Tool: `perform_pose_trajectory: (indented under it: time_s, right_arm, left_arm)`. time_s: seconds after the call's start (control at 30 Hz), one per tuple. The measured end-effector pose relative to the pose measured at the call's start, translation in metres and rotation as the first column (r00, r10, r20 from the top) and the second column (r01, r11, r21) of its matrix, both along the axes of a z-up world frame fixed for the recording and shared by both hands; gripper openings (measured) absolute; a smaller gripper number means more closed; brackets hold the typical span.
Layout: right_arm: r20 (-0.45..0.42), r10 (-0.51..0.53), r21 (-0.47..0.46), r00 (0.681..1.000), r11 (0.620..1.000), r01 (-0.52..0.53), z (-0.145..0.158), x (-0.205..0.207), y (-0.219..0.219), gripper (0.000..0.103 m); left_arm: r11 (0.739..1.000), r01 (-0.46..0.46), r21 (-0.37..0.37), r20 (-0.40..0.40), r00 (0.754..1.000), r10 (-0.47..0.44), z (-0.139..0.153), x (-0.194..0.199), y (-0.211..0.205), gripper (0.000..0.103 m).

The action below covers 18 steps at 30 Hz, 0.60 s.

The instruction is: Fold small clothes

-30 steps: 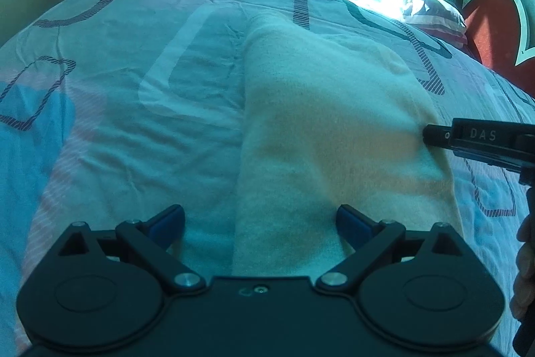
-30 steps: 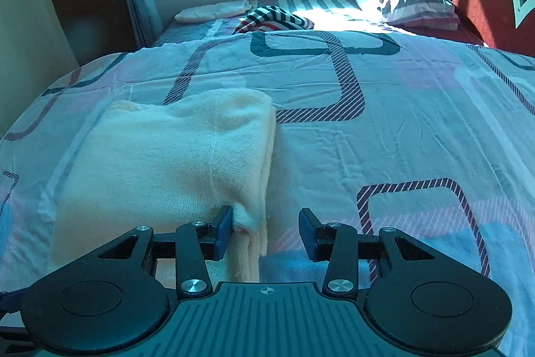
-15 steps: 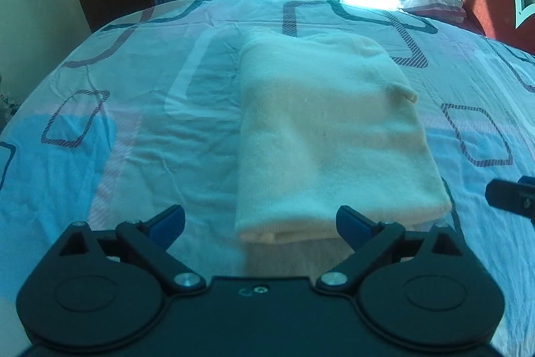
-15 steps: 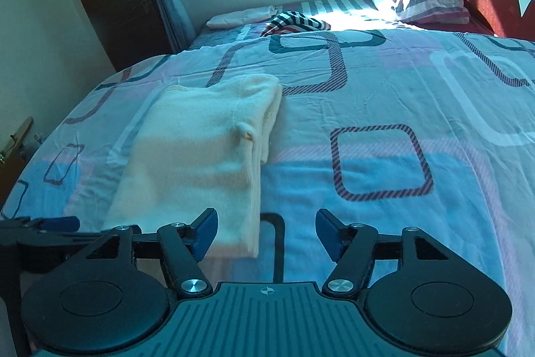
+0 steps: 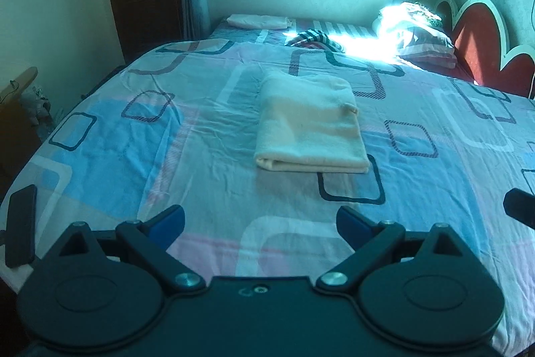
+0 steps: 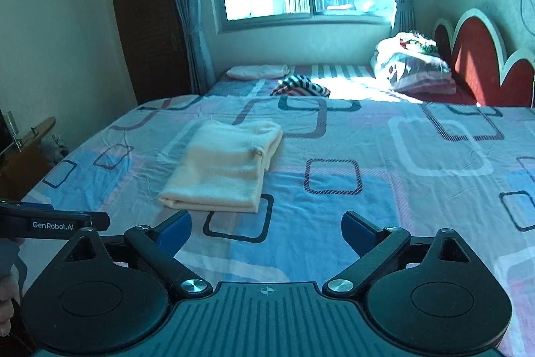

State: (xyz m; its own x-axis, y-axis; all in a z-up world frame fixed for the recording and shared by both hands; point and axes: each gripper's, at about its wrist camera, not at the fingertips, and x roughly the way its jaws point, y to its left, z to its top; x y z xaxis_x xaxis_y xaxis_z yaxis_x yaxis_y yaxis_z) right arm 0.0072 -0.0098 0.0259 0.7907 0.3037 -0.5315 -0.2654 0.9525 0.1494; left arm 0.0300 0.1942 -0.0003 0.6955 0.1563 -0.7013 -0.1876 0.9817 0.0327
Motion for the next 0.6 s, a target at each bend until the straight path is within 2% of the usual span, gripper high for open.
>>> perform_pose_trajectory:
  time_s: [0.13, 0.33, 0.6]
  right_arm:
    - [0.080, -0.018, -0.020, 0.997, 1.000, 0.020, 0.022, -0.043, -0.005, 0.102]
    - [0.142, -0.080, 0.000, 0.987, 0.997, 0.081, 0.038, -0.076, -0.012, 0.103]
    - [0.145, -0.088, 0.003, 0.986, 0.996, 0.088, 0.038, -0.094, -0.015, 0.103]
  left_arm:
    - [1.000, 0.004, -0.005, 0.043, 0.999, -0.004, 0.022, -0.039, -0.013, 0.097]
    - [1.000, -0.008, -0.015, 0.113, 0.994, 0.010, 0.045, -0.079, -0.025, 0.097]
    - [1.000, -0.019, 0.016, 0.165, 0.986, 0.016, 0.060, -0.103, -0.033, 0.097]
